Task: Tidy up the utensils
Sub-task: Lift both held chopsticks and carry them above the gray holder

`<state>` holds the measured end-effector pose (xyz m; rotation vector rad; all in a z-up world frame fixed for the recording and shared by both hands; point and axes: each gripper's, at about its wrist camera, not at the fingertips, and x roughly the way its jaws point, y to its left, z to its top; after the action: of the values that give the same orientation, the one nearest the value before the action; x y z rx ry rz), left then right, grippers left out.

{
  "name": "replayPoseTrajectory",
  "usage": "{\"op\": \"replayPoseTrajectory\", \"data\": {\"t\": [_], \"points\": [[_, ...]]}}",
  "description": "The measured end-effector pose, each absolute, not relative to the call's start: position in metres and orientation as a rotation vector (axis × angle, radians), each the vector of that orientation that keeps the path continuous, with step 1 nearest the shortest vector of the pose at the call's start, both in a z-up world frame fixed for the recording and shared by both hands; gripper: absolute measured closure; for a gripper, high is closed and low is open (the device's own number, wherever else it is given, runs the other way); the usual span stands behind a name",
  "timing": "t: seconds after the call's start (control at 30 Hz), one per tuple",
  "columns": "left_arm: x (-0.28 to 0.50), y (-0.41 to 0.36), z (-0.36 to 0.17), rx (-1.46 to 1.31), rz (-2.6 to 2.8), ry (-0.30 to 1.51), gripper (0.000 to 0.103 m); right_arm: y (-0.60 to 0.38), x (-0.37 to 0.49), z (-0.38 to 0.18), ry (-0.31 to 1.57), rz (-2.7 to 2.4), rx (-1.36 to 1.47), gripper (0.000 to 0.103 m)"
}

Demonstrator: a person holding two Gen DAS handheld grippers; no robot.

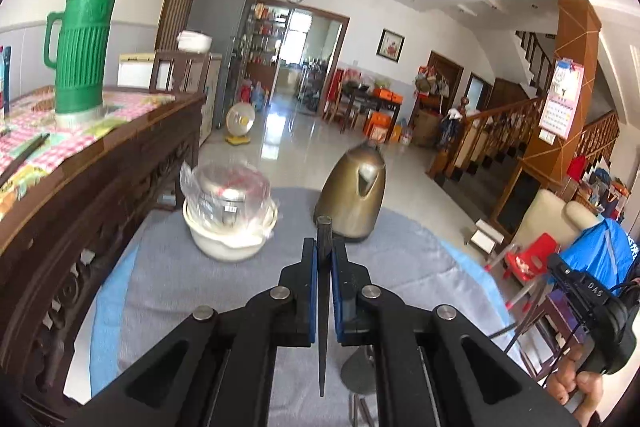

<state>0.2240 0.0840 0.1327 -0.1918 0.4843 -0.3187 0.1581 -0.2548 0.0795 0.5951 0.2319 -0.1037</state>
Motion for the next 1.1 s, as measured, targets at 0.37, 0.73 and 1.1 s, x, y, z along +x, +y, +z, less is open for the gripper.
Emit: {"op": "replayPoseTrajectory", "data": {"t": [0.37, 0.73, 1.1], "points": [[0.216, 0.086, 0.168, -0.28, -0.365, 0.329, 0.096, -0.242, 0.159, 0.127, 0.004, -0.275, 0.524, 0.097], [0.231, 0.069, 0.144, -0.309, -0.415, 0.335, 0.096, -0.206, 0.19, 0.13, -0.022, -0.235, 0.472, 0.097], [0.237, 0.06, 0.122, -0.281, -0.457, 0.389, 0.096, -0.192, 0.214, 0.1, 0.105, -0.1, 0.392, 0.097]]}}
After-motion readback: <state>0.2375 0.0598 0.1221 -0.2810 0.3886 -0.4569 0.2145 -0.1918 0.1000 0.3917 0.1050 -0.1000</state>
